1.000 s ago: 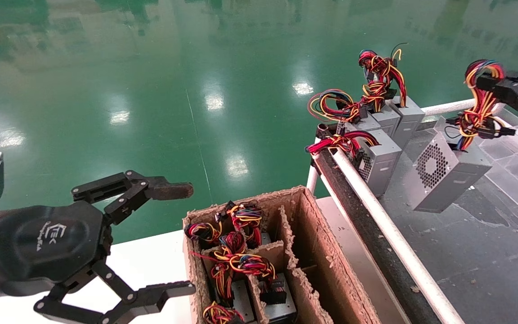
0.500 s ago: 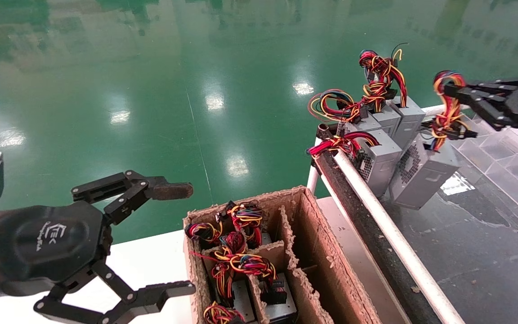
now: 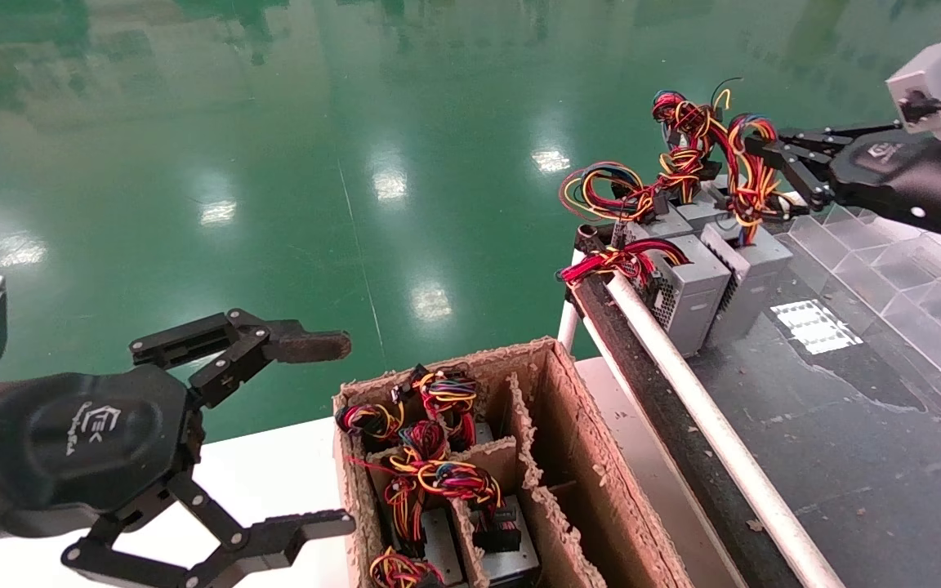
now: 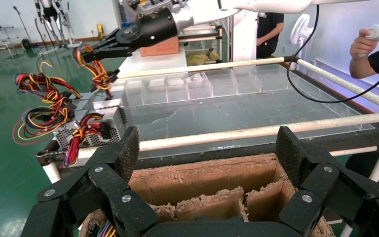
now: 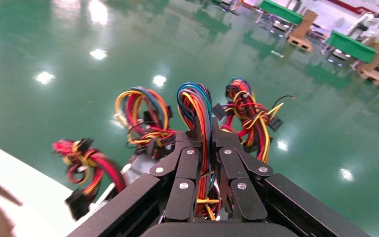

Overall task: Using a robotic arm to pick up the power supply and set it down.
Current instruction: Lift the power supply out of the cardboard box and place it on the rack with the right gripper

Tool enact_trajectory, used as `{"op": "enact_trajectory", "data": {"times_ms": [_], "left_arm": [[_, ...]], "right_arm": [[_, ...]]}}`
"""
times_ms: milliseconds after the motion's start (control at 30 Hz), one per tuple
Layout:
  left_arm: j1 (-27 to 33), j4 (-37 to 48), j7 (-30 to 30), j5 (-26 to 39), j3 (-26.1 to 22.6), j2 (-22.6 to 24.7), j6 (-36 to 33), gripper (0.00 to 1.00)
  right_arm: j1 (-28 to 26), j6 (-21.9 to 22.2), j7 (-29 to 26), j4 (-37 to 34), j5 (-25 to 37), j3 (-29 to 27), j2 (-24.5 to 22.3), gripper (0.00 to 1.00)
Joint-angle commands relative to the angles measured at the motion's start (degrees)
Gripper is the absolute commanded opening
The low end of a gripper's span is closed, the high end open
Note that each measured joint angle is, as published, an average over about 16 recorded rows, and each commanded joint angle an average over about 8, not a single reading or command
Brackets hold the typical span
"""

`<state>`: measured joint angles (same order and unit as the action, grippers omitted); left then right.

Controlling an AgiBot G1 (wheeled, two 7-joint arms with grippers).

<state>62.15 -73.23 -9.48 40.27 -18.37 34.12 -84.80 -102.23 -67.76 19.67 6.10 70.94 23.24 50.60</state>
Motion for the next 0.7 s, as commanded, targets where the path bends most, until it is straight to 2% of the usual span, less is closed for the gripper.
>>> {"op": "enact_trajectory", "data": {"times_ms": [33, 167, 200, 267, 400, 700], "left_arm": [[0.0, 0.0, 0.0, 0.0, 0.0, 0.0, 0.0, 1.0], [0.0, 0.0, 0.01, -0.01, -0.01, 0.0, 0.0, 1.0], [0.0, 0.0, 0.01, -0.01, -0.01, -0.01, 0.01, 1.0], [0.0, 0.0, 0.01, -0.01, -0.02, -0.01, 0.01, 1.0], [0.01, 0.0, 0.01, -0.02, -0.02, -0.01, 0.01, 1.0], [0.01, 0.0, 0.02, -0.03, -0.04, -0.02, 0.02, 1.0]], "right_arm": [[-0.5, 1.44, 0.91, -1.02, 0.14, 0.05, 1.19, 0.23], [-1.15, 4.27, 2.08, -2.31, 0.45, 0.19, 2.7, 0.73], [-1.28, 4.92, 2.3, -2.6, 0.5, 0.21, 3.0, 0.83], [-1.49, 5.9, 2.63, -3.08, 0.55, 0.23, 3.45, 0.98], [-1.72, 6.39, 3.09, -3.74, 0.7, 0.32, 3.9, 1.0], [-2.11, 3.71, 3.69, -4.36, 0.95, 0.51, 3.45, 1.0]]}}
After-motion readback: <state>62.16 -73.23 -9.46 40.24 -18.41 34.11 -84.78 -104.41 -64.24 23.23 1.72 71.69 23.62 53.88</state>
